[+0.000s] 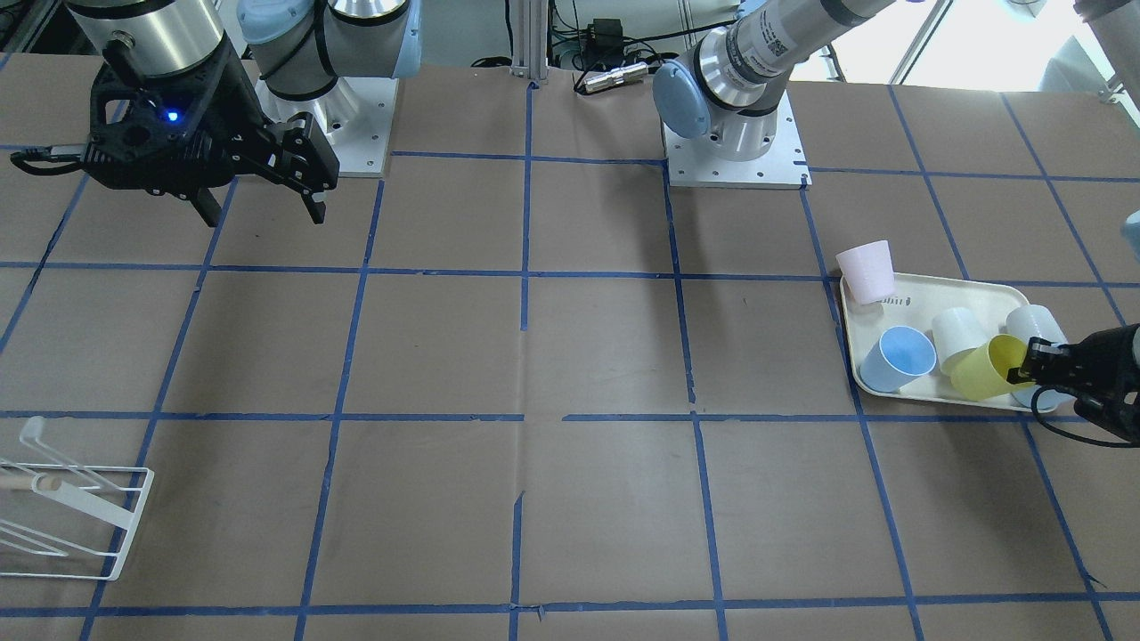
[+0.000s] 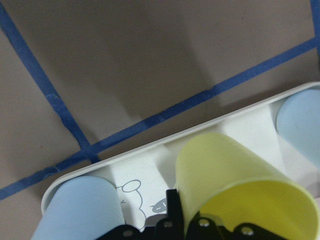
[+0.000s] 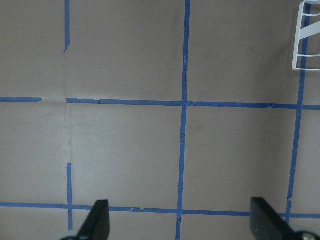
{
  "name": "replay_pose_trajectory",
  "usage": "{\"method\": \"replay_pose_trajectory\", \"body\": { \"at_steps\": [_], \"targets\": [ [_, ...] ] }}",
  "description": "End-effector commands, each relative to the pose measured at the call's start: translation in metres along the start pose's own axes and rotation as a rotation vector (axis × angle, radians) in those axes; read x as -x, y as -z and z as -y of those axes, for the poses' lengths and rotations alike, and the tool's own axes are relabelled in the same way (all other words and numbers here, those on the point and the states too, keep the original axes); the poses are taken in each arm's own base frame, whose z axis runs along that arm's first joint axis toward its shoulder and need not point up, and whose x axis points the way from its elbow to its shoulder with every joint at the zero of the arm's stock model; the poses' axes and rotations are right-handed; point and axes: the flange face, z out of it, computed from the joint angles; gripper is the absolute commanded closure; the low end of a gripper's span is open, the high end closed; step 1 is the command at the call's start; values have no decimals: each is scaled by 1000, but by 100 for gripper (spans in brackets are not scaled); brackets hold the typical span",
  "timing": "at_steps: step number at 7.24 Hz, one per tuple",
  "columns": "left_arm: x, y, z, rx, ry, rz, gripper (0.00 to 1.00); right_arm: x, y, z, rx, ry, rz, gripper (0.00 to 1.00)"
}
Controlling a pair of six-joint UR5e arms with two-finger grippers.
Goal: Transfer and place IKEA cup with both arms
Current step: 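Lower the yellow cup onto the white tray with the left gripper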
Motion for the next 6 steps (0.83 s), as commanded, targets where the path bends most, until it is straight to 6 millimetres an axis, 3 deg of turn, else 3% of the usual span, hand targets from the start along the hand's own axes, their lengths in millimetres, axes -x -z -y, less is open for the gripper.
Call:
{"method": "replay_pose_trajectory", "body": {
  "at_steps": [1,6],
  "targets": [
    [3,-5,1,-2,-1,-2,100,-1,-1,0,1,-1,0,0],
    [5,-23,-1,12,-1,-31,100,0,1,0,-2,-1,0,0]
  ]
}}
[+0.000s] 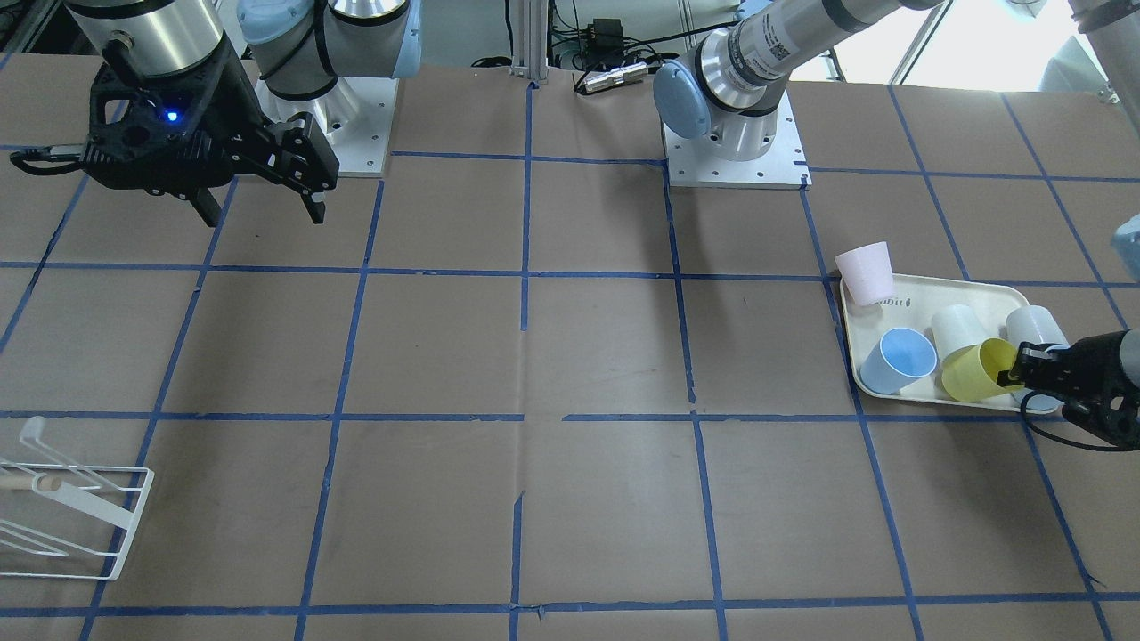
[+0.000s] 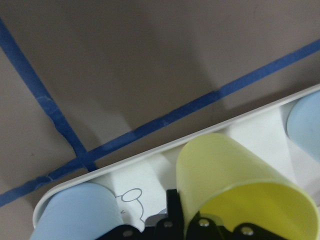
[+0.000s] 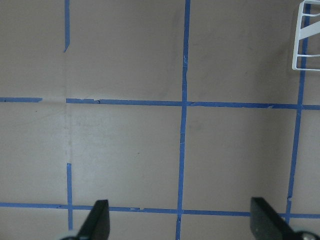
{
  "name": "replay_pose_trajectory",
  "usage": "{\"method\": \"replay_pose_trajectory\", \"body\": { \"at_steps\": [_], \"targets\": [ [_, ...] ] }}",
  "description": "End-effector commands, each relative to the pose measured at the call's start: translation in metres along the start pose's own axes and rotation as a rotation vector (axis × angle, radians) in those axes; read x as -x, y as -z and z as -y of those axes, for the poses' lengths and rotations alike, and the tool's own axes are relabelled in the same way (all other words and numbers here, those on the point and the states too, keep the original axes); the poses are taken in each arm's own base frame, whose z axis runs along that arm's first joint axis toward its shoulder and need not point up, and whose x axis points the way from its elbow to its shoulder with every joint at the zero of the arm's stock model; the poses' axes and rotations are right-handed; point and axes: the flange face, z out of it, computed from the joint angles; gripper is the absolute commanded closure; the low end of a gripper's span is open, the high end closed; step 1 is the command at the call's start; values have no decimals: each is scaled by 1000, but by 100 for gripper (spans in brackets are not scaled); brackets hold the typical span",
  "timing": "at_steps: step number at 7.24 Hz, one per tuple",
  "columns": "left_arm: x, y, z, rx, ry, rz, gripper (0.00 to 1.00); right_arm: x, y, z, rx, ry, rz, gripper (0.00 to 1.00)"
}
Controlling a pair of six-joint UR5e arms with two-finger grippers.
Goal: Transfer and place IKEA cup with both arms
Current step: 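Lower the yellow cup onto the white tray with the left gripper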
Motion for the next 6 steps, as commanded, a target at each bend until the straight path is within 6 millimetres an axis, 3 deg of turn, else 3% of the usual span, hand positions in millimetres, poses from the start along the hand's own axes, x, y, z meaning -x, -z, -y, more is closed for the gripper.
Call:
{"method": "replay_pose_trajectory", "body": {
  "at_steps": [1,2,4,5,6],
  "targets": [
    [0,-4,-2,4,0,-7,100,1,1,0,-1,1,0,0],
    [0,-3,-2,3,1,-4,100,1,0,0,0,1,0,0],
    [1,-1,-2,-1,1,1,10,0,0,0,0,0,0,0],
    [1,4,-2,-5,2,7,3,0,1,0,-1,0,0,0],
    [-4,20,-4,-9,5,24,3,0,1,0,-1,0,0,0]
  ]
}}
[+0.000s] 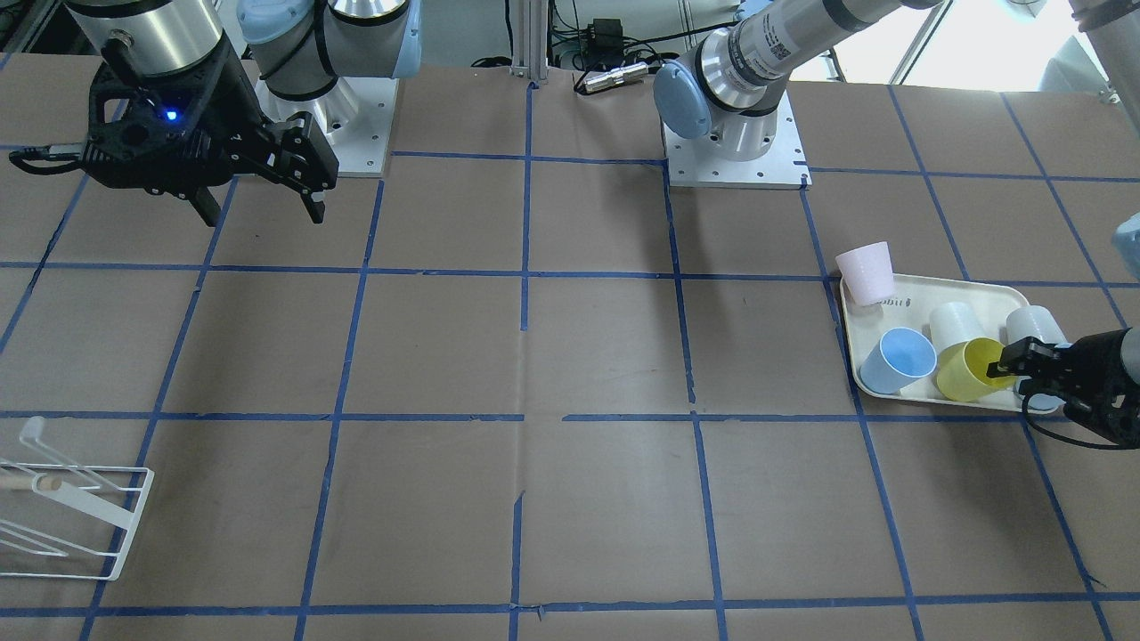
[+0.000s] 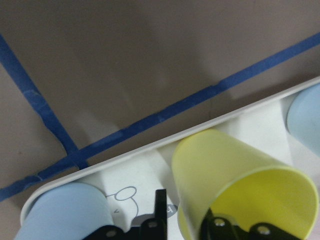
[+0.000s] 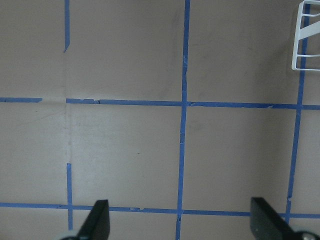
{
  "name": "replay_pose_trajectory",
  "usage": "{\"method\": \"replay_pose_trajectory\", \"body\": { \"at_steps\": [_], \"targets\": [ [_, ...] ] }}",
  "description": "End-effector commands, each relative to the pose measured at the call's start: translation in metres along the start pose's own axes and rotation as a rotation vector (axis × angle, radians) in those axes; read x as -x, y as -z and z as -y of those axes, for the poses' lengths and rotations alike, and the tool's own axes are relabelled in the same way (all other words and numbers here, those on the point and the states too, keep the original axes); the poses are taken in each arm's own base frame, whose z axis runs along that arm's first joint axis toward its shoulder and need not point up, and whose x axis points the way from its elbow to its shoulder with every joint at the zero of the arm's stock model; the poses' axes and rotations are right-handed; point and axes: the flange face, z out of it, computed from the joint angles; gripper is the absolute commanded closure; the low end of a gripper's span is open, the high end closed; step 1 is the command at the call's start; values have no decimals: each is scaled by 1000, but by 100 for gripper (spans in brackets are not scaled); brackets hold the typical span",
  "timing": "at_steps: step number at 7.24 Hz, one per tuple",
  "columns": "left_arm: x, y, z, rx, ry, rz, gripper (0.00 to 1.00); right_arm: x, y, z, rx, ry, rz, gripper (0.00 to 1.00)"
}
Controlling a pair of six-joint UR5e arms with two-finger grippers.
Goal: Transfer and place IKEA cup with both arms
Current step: 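Open the left gripper and lift it away from the tray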
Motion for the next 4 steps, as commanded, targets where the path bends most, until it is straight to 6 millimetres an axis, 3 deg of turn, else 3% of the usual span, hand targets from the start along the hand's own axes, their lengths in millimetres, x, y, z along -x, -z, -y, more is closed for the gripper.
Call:
{"method": "replay_pose_trajectory", "body": {
  "at_steps": [1,2,3,4],
  "targets": [
    [-14,28,-1,-6,-2,25,3,0,0,0,0,0,0,0],
    [-29,45,1,-20,-1,41,3,1,0,0,0,1,0,0],
    [-65,70,16,-24,-11,68,3,0,0,0,0,0,0,0],
    [-113,96,25,-16,47,73,3,0,-1,0,3,0,0,0]
  ]
}}
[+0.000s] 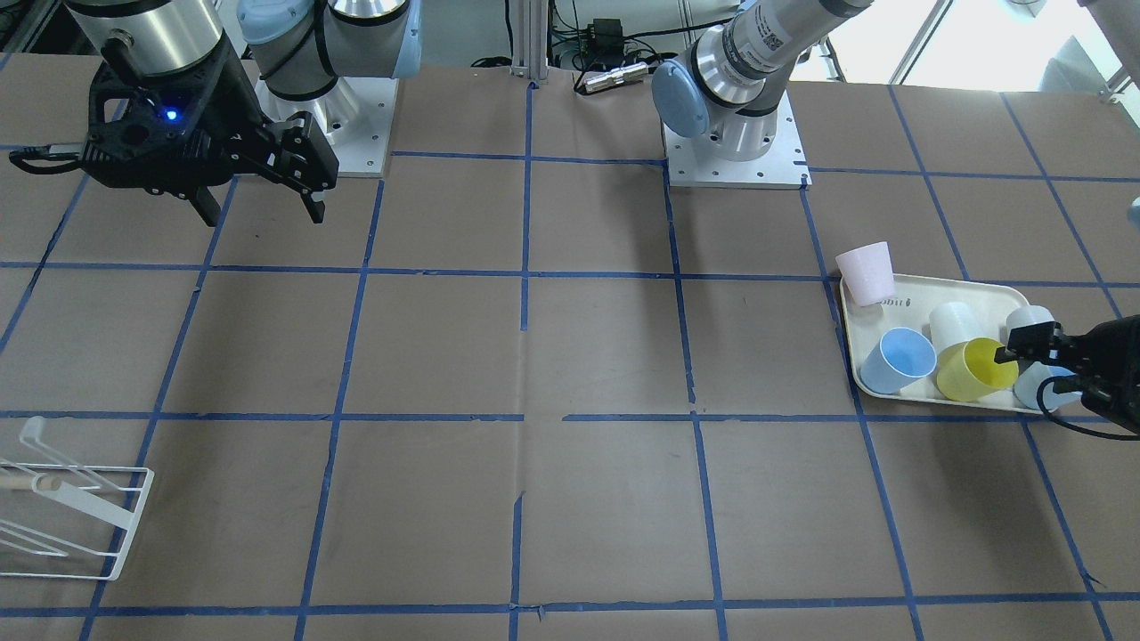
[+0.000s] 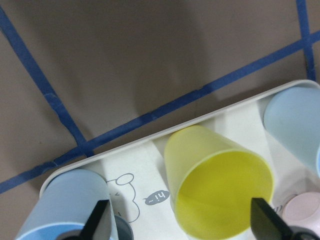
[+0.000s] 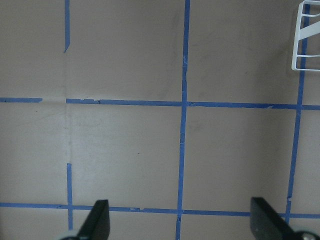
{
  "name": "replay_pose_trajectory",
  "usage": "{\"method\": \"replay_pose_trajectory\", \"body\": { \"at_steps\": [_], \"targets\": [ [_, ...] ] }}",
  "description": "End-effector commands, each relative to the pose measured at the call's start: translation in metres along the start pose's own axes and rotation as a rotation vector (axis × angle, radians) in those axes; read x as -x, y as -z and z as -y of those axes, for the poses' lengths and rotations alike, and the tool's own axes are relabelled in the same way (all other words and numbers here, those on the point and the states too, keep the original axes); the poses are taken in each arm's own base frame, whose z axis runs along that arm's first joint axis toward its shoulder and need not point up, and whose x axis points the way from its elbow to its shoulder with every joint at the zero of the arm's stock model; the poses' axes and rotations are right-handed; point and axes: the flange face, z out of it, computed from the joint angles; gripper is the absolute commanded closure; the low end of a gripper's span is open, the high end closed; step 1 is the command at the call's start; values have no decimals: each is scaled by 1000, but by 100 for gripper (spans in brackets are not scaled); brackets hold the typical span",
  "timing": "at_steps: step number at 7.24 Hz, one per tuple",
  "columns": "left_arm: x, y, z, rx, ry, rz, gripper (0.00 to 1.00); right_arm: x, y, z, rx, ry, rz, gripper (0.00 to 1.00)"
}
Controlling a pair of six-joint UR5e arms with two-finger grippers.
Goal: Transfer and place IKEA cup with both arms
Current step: 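Open the left gripper and lift it away from the tray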
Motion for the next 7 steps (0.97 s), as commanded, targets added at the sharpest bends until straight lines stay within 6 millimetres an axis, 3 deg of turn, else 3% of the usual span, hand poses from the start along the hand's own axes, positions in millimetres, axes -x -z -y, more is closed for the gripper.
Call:
{"method": "replay_pose_trajectory", "body": {
  "at_steps": [1,4,5,6,7],
  "targets": [
    [-107,67,24,-5,84,54,3,0,-1,0,2,-1,5,0],
    [-287,118,64,-91,240,72,0,-1,-1,0,3,-1,-5,0],
    [-346,130,67,-121,243,96,0,-1,-1,0,4,-1,-8,0],
    [-393,147,59,-164,234,125,0,0,-1,0,3,1,-6,0],
    [-420,155,43,-193,233,142,0,-1,-1,0,3,-1,-6,0]
  ]
}}
